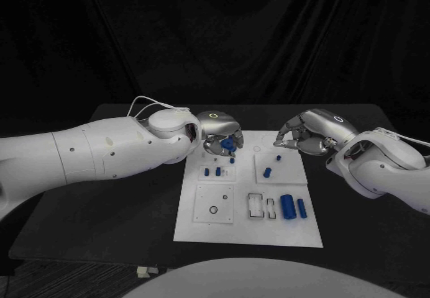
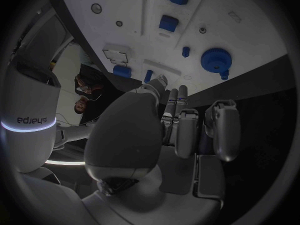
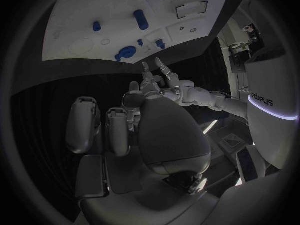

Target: Assemble the parts on the task board

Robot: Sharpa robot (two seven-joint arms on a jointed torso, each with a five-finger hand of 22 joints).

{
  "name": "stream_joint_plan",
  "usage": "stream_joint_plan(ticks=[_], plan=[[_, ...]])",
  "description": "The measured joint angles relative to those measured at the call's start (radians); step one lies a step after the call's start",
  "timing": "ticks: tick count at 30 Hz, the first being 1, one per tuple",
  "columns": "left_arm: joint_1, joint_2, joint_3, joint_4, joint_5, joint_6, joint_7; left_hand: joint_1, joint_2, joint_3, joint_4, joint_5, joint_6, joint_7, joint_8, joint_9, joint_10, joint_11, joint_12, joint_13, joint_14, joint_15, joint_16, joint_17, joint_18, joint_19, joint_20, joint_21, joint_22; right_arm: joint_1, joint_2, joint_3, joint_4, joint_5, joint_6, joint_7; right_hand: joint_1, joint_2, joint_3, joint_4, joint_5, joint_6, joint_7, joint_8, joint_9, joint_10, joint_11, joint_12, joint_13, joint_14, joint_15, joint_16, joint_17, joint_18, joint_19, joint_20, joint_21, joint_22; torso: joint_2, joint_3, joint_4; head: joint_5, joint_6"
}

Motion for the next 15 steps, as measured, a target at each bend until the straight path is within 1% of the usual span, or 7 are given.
stream_joint_plan(ticks=[1, 4, 7, 15], plan=[[0.0, 0.005, 0.0, -0.003, -0.011, 0.003, -0.006, 0.0, 0.0, 0.0, -0.006, 0.0, 0.008, -0.008, 0.0, 0.0, 0.003, -0.003, 0.0, -0.003, 0.0, 0.0, -0.003, 0.0, 0.0, 0.0, 0.0, 0.0, 0.0, -0.002, -0.001, 0.0, 0.0, 0.002, -0.001, 0.001, 0.0, 0.0, 0.0, 0.0, 0.0, 0.0, 0.0, 0.0, 0.0, 0.0, 0.0, 0.001, 0.0, 0.0, 0.0, 0.0, 0.0, 0.0, 0.0, 0.0, 0.0, 0.0, 0.0, 0.0, 0.0, -0.001, 0.0], [0.0, 0.021, 0.0, -0.013, -0.049, 0.013, -0.025, -0.003, 0.003, 0.001, -0.01, -0.003, 0.015, -0.015, 0.0, -0.001, 0.009, -0.009, -0.001, -0.007, -0.003, -0.003, -0.004, 0.0, 0.0, -0.004, -0.004, -0.005, 0.0, -0.007, -0.003, 0.0, 0.0, 0.008, -0.003, 0.003, 0.0, 0.0, 0.0, 0.0, 0.0, 0.0, 0.0, 0.0, 0.0, 0.0, 0.0, 0.006, 0.0, 0.0, 0.0, -0.005, 0.0, 0.0, 0.0, 0.0, 0.0, 0.0, 0.0, -0.0001, 0.0, -0.001, 0.0], [-0.001, 0.035, 0.0, -0.024, -0.081, 0.027, -0.042, -0.004, 0.004, 0.01, -0.018, 0.011, 0.015, -0.015, 0.0, -0.005, 0.008, -0.01, -0.005, -0.012, -0.004, -0.004, -0.008, 0.0, 0.0, -0.006, -0.006, -0.009, 0.0, -0.01, -0.004, 0.0, 0.0, 0.012, -0.004, 0.005, -0.01, 0.0, 0.0, 0.0, 0.0, -0.004, 0.004, -0.004, 0.0, 0.0, 0.0, 0.02, 0.0, 0.0, 0.0, -0.005, 0.0, 0.0, 0.0, 0.0, -0.004, 0.0, 0.0, -0.0001, 0.0, -0.002, 0.0], [-0.005, 0.061, 0.0, -0.048, -0.128, 0.069, -0.074, -0.004, 0.004, 0.007, -0.021, 0.012, 0.015, -0.015, 0.0, -0.006, 0.006, -0.013, -0.012, -0.015, -0.004, -0.004, -0.011, 0.0, 0.0, -0.008, -0.008, -0.023, 0.0, -0.017, -0.005, 0.0, 0.0, 0.021, -0.005, 0.01, -0.01, 0.0, 0.005, 0.0, 0.0, -0.004, 0.004, -0.004, 0.0, -0.002, -0.002, 0.043, 0.0, 0.0, 0.0, -0.012, 0.0, 0.0, 0.0, 0.0, -0.009, 0.001, -0.001, -0.0001, 0.0, 0.0, 0.0]])
